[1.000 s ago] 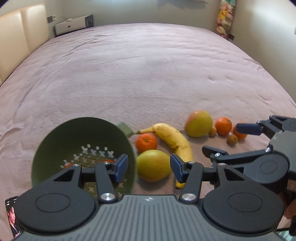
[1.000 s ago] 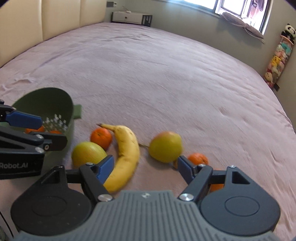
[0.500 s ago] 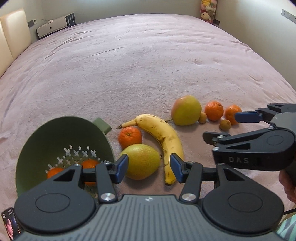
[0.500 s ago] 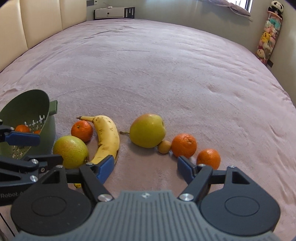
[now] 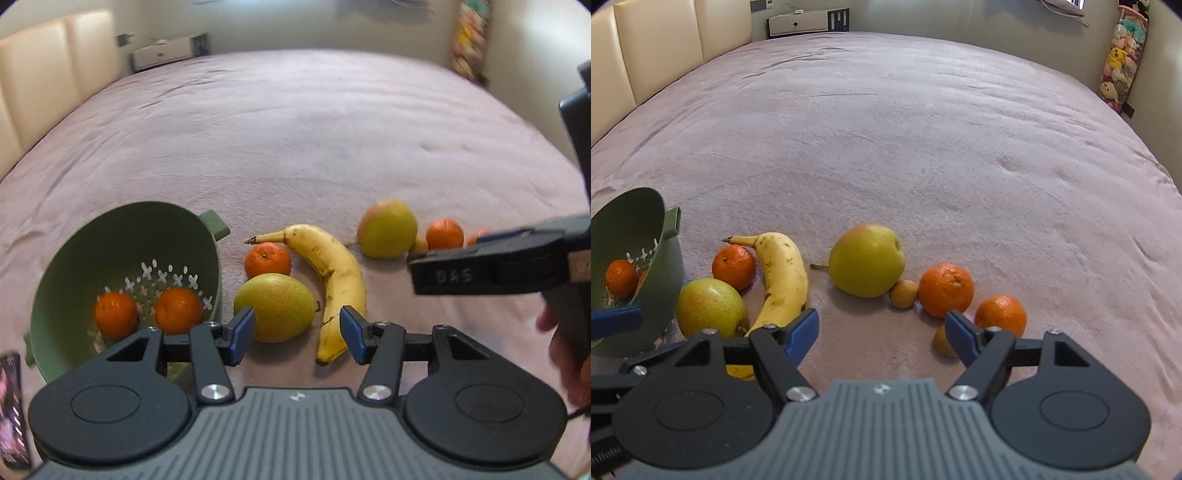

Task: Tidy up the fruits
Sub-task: 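Move the left tool to the yellow-green pear while the right tool approaches the green apple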

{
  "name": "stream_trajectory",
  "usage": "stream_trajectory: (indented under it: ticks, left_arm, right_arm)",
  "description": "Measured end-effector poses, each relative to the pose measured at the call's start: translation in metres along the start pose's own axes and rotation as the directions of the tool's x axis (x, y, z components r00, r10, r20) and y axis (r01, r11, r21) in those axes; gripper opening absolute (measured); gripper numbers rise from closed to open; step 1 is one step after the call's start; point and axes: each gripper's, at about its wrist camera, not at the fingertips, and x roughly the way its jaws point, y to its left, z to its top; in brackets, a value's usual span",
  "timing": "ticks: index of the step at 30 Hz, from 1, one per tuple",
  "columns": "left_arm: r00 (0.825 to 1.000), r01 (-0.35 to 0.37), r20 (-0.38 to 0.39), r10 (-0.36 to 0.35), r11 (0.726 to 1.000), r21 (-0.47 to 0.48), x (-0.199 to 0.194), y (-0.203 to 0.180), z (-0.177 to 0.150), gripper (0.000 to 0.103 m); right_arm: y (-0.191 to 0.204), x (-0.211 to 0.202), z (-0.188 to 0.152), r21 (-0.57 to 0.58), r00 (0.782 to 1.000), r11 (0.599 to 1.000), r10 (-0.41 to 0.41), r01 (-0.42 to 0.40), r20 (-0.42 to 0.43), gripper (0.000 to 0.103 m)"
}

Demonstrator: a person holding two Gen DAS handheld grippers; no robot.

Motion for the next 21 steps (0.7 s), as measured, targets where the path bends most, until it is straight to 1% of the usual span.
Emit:
stream_trajectory:
  ticks: [1,3,5,7,9,13,17,19,21]
  left_arm:
    - [1.000,-0.008,0.006,0.008,0.999,-0.041,0.001,0.002,0.000,0.064]
    - [0.999,-0.037,0.012,0.039,0.991,-0.127,0.005,0.008,0.001,0.073]
    - [0.998,-0.063,-0.009,0.063,0.975,-0.212,0.010,0.014,0.002,0.073]
    - [0.998,-0.060,-0.022,0.057,0.959,-0.278,0.016,0.016,0.002,0.075]
    - [0.998,-0.052,-0.037,0.043,0.943,-0.328,0.021,0.018,0.001,0.075]
    - [0.997,-0.036,-0.080,0.002,0.903,-0.427,0.032,0.025,-0.006,0.075]
    - [0.992,-0.058,-0.128,-0.007,0.869,-0.491,0.044,0.030,-0.011,0.075]
    - [0.992,-0.056,-0.129,-0.014,0.850,-0.524,0.047,0.033,-0.011,0.075]
    - [0.994,-0.048,-0.112,-0.016,0.837,-0.545,0.047,0.035,-0.010,0.075]
  right_arm:
    - [0.000,0.001,0.000,0.003,1.000,1.000,0.005,-0.005,-0.003,0.073]
    - [0.000,0.003,0.000,0.014,1.000,1.000,0.019,-0.019,-0.005,0.075]
    - [0.000,0.005,0.000,0.029,0.999,0.999,0.034,-0.033,-0.008,0.079]
    - [0.000,0.007,0.001,0.034,0.999,0.999,0.040,-0.039,-0.009,0.079]
    - [0.000,0.010,0.004,0.040,0.999,0.998,0.038,-0.037,-0.012,0.079]
    - [-0.004,0.017,0.008,0.067,0.999,0.997,0.046,-0.045,-0.013,0.079]
    - [-0.004,0.021,0.013,0.067,0.998,0.996,0.061,-0.060,-0.011,0.078]
    - [-0.003,0.024,0.016,0.070,0.997,0.995,0.071,-0.070,-0.012,0.076]
    - [-0.004,0.029,0.018,0.093,0.996,0.992,0.084,-0.082,-0.019,0.073]
